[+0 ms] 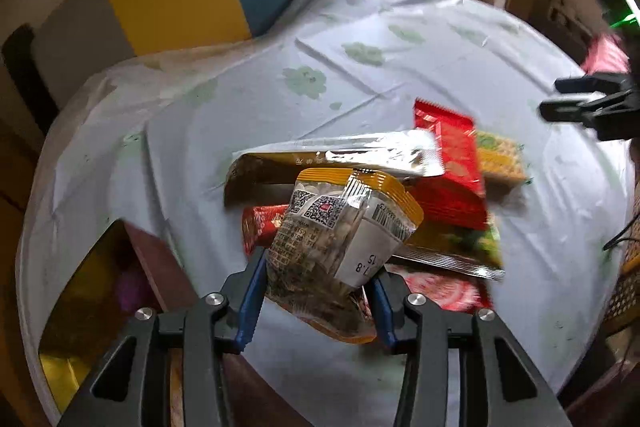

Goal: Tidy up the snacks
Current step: 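Lift the clear packet with the left gripper while the right grasps the stick packet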

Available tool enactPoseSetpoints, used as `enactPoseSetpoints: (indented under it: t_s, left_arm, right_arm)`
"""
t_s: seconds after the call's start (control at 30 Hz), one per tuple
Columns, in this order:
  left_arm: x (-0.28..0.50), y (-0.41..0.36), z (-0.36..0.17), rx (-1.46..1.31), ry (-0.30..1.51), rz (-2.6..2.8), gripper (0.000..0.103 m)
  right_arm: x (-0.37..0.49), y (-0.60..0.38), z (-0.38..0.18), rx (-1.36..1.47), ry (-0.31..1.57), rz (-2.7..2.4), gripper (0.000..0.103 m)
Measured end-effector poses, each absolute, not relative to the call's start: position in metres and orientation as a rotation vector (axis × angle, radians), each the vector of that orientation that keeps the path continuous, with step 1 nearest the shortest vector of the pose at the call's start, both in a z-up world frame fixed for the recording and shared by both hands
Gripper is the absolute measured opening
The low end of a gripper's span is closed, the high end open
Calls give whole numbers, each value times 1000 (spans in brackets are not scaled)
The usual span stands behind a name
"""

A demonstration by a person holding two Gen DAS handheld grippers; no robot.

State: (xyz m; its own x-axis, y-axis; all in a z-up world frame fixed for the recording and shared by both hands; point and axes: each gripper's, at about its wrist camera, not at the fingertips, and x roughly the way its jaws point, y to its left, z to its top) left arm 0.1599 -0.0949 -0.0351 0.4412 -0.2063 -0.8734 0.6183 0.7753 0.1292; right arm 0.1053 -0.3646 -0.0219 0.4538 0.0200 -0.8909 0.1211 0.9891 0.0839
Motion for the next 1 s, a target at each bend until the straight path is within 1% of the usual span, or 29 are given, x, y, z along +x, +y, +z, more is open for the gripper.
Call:
enactPoseSetpoints:
  t_s: [0.2, 0.37, 0.5, 0.57, 0.63, 0.67, 0.73, 0.87, 1.0]
  left_arm:
    - [107, -89, -10, 339, 931, -571, 47]
    - [52, -94, -24, 301, 957, -634, 47]
    - [20, -99, -41, 347, 976, -663, 47]
    - [10, -98, -47, 345, 987, -676, 47]
    - [7, -97, -52, 340, 993, -668, 47]
    - [7, -95, -54, 335, 997, -659, 47]
    - [8, -92, -58, 306, 1000, -667, 47]
    - [6, -88, -60, 294, 982, -677, 47]
    - [5, -86, -66, 277, 986, -682, 46]
  right_arm:
    - [103, -364, -23, 130, 1104, -64, 87]
    - [102, -358, -24, 122, 1105, -34, 87]
    - [100, -347, -26, 113, 1116, 17, 86]
    - [101, -341, -25, 142, 1119, 76, 80]
    - [105, -332, -23, 170, 1124, 129, 70]
    - [108, -327, -22, 179, 1126, 150, 68]
    - [117, -313, -18, 181, 1126, 197, 55]
    - [147, -268, -13, 120, 1135, 316, 49]
    - [179, -230, -15, 59, 1156, 378, 49]
